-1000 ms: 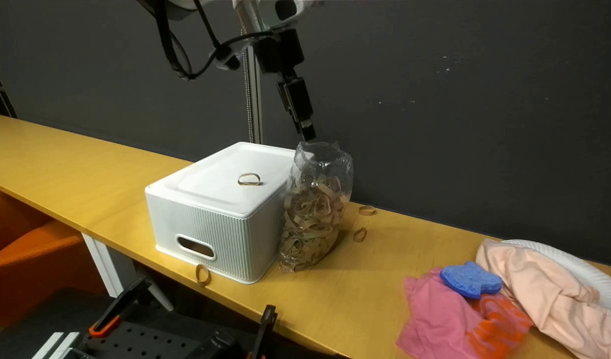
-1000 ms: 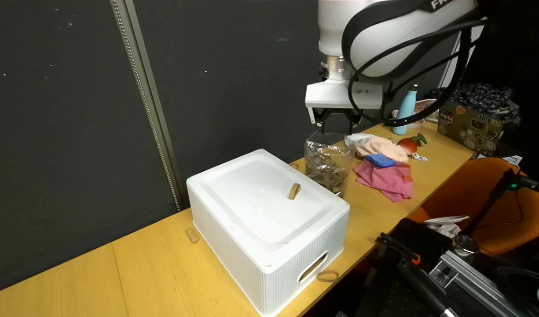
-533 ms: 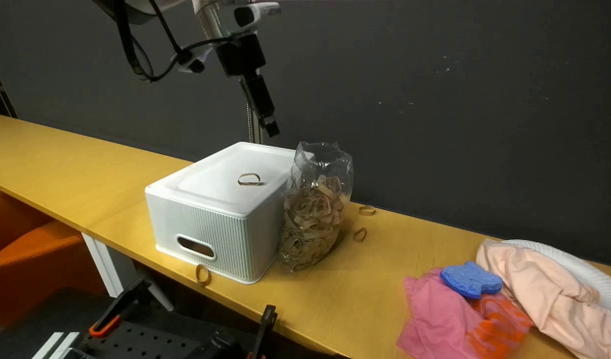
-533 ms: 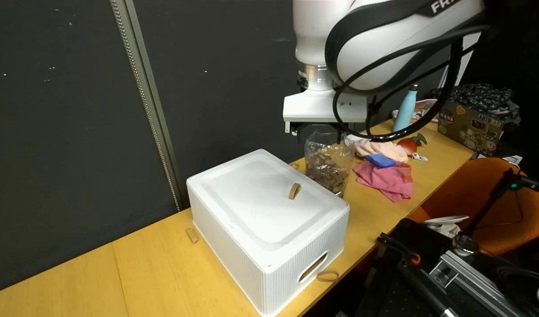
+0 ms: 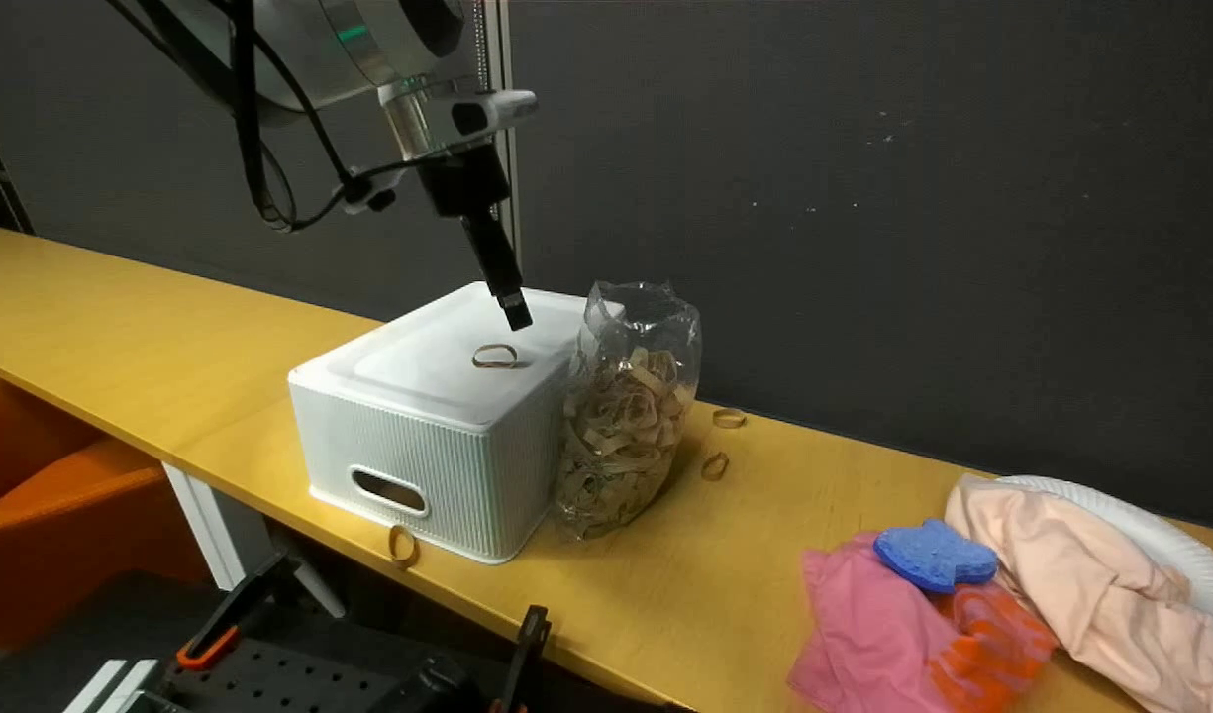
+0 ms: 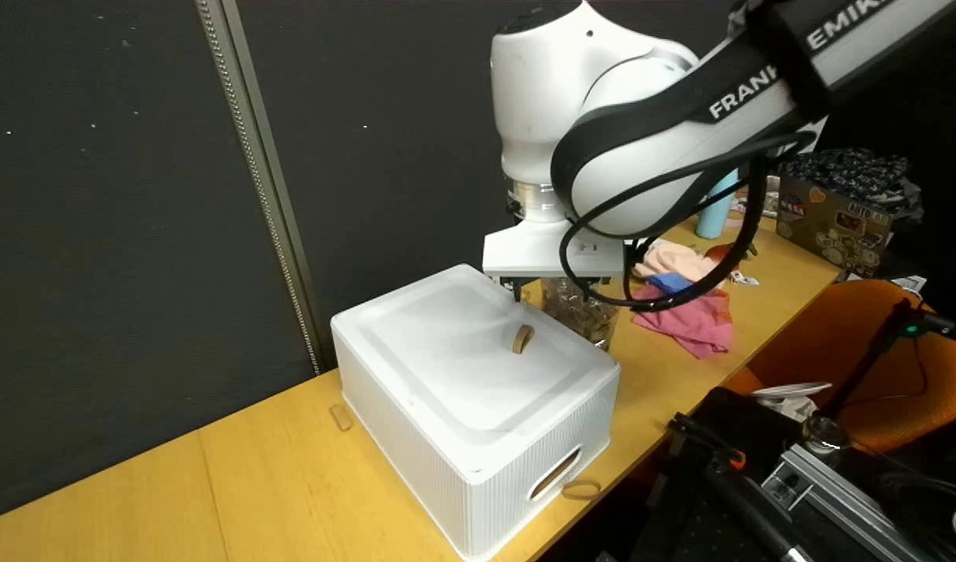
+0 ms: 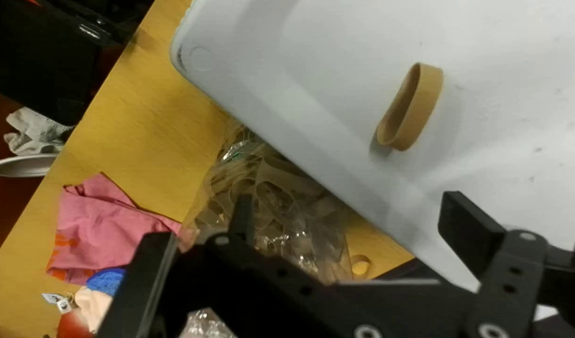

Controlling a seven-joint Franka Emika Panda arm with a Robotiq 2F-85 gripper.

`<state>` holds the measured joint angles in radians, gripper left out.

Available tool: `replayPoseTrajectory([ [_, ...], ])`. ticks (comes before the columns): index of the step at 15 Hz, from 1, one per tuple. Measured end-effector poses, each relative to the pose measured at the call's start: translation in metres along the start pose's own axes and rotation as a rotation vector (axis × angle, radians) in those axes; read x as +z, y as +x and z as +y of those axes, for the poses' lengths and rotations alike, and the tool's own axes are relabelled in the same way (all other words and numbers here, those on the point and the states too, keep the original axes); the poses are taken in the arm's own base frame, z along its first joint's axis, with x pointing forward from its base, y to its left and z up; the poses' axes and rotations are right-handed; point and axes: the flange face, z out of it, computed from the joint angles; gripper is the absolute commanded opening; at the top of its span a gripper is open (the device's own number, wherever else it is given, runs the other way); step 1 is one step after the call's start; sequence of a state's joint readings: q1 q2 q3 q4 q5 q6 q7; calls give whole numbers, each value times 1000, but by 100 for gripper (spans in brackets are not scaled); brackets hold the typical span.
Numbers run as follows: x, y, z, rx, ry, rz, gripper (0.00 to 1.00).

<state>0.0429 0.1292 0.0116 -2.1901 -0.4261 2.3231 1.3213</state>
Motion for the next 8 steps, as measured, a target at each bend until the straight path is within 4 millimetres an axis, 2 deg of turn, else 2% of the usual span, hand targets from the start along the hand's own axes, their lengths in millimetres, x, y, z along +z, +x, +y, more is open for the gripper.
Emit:
replayPoseTrajectory([
  [4,29,-3,-21,-18,-5,-15,100],
  [8,37,-9,-50,-43,3,-14,100],
])
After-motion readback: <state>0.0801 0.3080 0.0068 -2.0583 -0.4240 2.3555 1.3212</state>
